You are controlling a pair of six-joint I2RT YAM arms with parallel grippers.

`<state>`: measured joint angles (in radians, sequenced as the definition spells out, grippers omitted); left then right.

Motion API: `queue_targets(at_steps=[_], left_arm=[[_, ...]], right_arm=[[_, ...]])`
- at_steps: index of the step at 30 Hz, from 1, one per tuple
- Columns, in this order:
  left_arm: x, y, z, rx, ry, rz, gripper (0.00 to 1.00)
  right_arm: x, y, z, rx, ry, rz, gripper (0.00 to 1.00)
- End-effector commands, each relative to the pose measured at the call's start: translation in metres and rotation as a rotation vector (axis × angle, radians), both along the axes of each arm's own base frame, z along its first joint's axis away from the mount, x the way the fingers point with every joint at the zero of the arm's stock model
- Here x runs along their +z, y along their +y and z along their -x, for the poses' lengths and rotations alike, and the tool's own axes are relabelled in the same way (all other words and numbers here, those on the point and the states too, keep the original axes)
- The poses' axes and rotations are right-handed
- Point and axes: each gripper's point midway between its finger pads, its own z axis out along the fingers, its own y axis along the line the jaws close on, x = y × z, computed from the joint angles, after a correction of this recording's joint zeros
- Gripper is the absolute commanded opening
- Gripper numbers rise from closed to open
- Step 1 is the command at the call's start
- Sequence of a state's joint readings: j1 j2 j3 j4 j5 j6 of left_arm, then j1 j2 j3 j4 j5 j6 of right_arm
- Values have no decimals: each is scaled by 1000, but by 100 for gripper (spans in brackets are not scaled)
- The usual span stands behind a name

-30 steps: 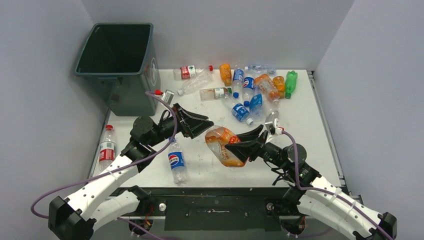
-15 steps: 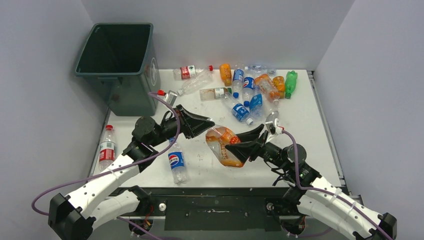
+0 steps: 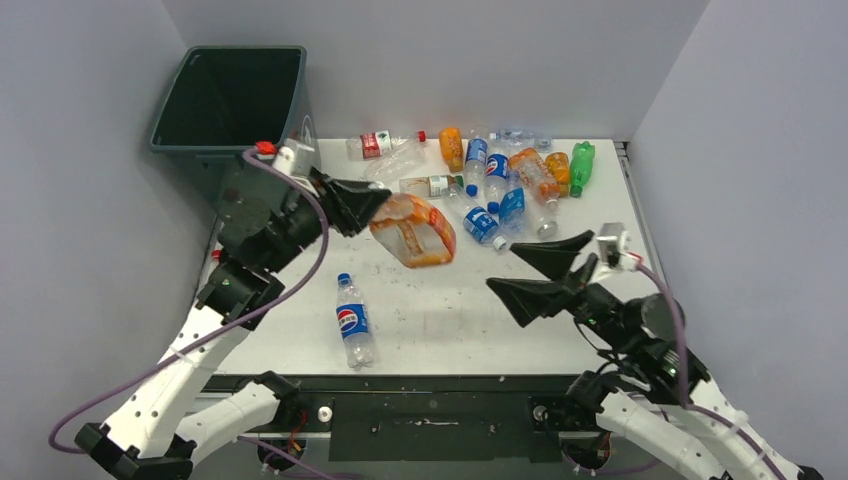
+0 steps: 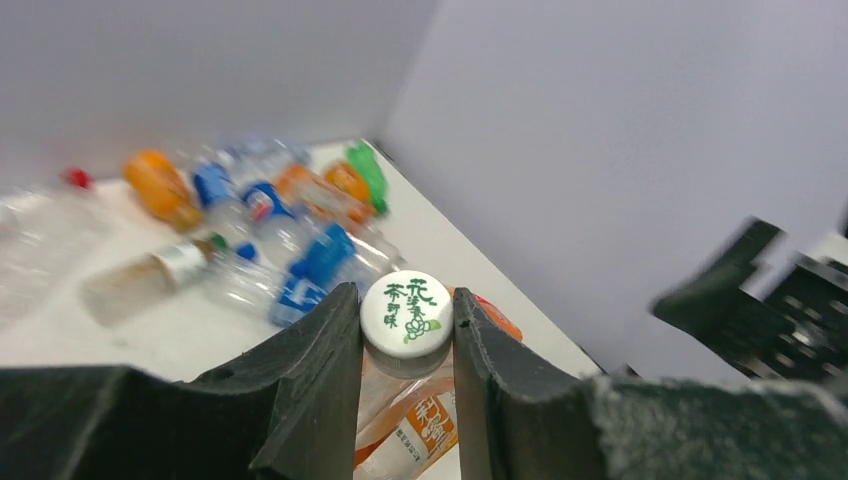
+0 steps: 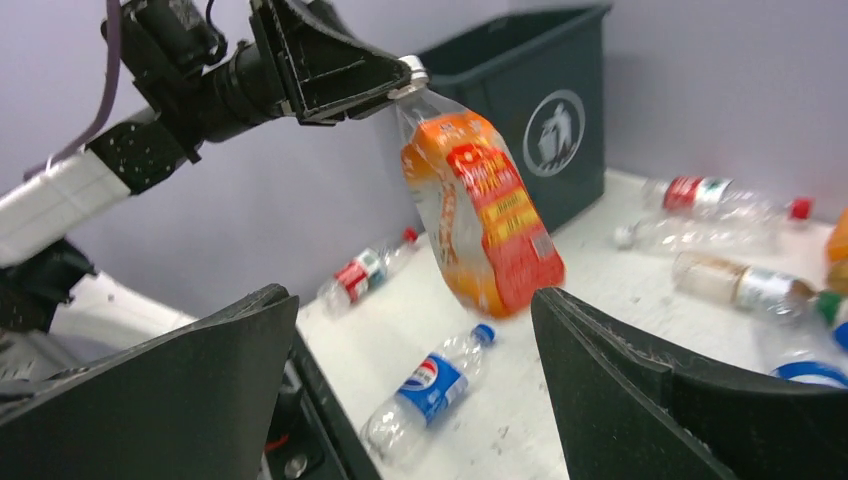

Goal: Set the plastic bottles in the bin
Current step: Place the plastic bottle in the trash bin.

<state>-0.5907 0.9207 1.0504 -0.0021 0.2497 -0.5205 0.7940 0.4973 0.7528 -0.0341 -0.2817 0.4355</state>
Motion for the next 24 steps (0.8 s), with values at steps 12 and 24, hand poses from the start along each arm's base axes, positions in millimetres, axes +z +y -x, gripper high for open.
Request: queue_targets(at_steps=[12,24], left_arm=[[186,176,-58,940,-371,-24,0],[200,279,-127,1502,-426,-59,0]], right_arm=[[-98,-103,-56,-647,224,-33,90],[-168,-54,-62,-507,378,46,90]])
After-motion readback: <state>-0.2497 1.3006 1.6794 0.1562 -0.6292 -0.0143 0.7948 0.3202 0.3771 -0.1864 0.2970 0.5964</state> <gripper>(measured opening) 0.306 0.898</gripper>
